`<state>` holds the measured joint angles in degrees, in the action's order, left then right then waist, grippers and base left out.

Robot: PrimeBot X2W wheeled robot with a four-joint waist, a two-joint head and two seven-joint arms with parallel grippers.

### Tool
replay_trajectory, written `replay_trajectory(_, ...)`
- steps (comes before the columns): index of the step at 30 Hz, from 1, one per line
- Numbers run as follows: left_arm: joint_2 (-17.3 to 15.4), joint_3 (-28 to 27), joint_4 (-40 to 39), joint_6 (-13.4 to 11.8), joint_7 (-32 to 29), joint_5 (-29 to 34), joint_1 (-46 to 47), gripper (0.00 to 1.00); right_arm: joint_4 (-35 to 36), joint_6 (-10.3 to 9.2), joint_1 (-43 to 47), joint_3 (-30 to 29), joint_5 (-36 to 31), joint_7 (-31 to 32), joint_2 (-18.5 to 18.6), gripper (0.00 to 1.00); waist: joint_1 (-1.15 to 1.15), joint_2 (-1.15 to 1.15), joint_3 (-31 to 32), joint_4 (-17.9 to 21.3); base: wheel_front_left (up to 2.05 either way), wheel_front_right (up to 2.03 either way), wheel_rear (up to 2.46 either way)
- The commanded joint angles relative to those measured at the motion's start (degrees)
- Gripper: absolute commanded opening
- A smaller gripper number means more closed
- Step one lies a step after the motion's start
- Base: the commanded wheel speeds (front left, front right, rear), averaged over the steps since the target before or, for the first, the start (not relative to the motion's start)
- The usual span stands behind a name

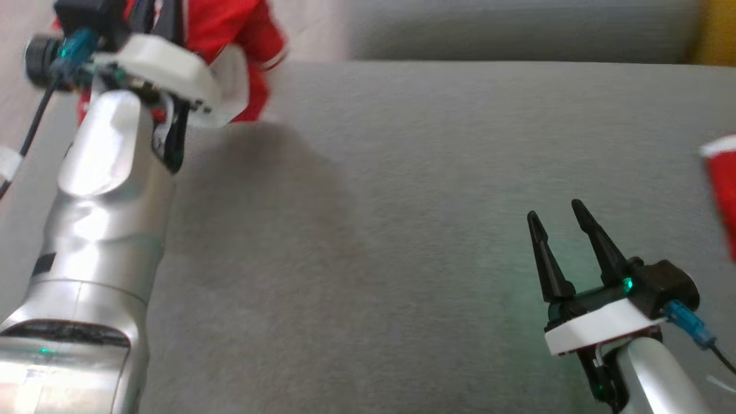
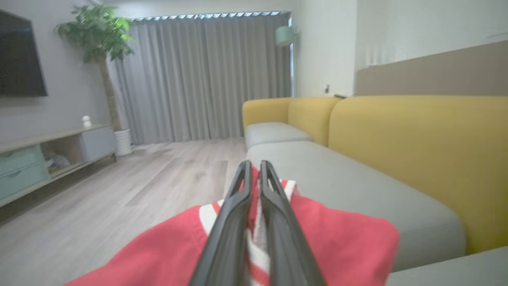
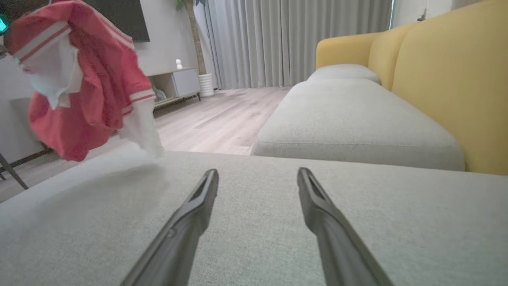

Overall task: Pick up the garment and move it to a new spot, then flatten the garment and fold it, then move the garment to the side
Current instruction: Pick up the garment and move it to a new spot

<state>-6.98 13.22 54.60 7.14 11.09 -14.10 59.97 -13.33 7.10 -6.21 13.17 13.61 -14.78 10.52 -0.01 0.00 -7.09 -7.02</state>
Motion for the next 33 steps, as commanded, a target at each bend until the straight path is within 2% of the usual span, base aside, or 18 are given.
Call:
replay_trajectory(1, -2.1, -0.1, -4.2, 0.3, -0.6, -0.5, 3.1, 0.0, 1.9, 0.39, -0.4, 0.5, -0.2, -0.2, -0.2, 1.0, 0.01, 0.0, 4.8, 6.1, 0.0, 0.0, 0.0)
replay_trajectory(5, -1.7, 2.4, -14.7, 0.3, -4.4, -3.3, 2.0, 0.0, 2.6, 0.39, 0.5, 0.1, -0.7, -0.2, -1.0, 1.0, 0.01, 0.0, 5.2, 10.6, 0.0, 0.0, 0.0)
replay_trajectory(11, -1.1, 4.2, -29.9, 0.3, -10.9, -7.8, -2.2, 0.0, 4.1, 0.39, -0.1, -0.7, -1.1, -0.2, -1.7, 1.0, 0.01, 0.0, 2.4, 16.5, 0.0, 0.0, 0.0)
replay_trajectory(15, -1.9, 6.0, -36.1, -1.9, -12.5, -6.1, -7.9, 0.0, 4.4, 0.39, -0.9, -0.9, -1.3, -0.2, -2.6, 1.0, 0.01, 0.0, -0.2, 19.4, 0.0, 0.0, 0.0)
replay_trajectory(19, -1.6, 8.2, -37.5, -3.5, -12.4, -5.7, -17.6, 0.0, 4.9, 0.39, -1.7, -0.6, -1.3, -0.2, -3.7, 1.0, 0.01, 0.0, -3.8, 20.7, 0.0, 0.0, 0.0)
replay_trajectory(25, -0.4, 10.8, -32.4, -5.0, -8.3, -5.3, -28.6, 0.0, 4.4, 0.39, -3.0, -0.2, -1.6, -0.2, -4.1, 1.0, 0.01, 0.0, -6.7, 20.0, 0.0, 0.0, 0.0)
replay_trajectory(26, 0.0, 11.3, -30.9, -5.4, -7.1, -5.1, -30.3, 0.06, 4.1, 0.39, -3.0, -0.4, -1.7, -0.2, -3.9, 1.0, 0.01, 0.0, -6.6, 19.5, 0.0, 0.0, 0.0)
replay_trajectory(27, 0.5, 11.6, -29.6, -5.9, -5.7, -5.2, -31.9, 1.0, 3.9, 0.39, -2.8, -0.5, -1.7, -0.2, -3.8, 1.0, 0.01, 0.0, -6.4, 18.9, 0.0, 0.0, 0.0)
replay_trajectory(32, 2.4, 13.1, -24.1, -7.4, 0.5, -5.8, -38.6, 1.0, 2.5, 0.39, -1.3, -1.5, -1.9, -0.2, -2.9, 1.0, 0.01, 0.0, -3.3, 15.1, 0.0, 0.0, 0.0)
replay_trajectory(33, 2.9, 13.5, -23.4, -8.0, 2.4, -5.9, -40.6, 1.0, 1.9, 0.39, -0.4, -1.8, -1.9, -0.2, -2.7, 1.0, 0.01, 0.0, -1.4, 13.3, 0.0, 0.0, 0.0)
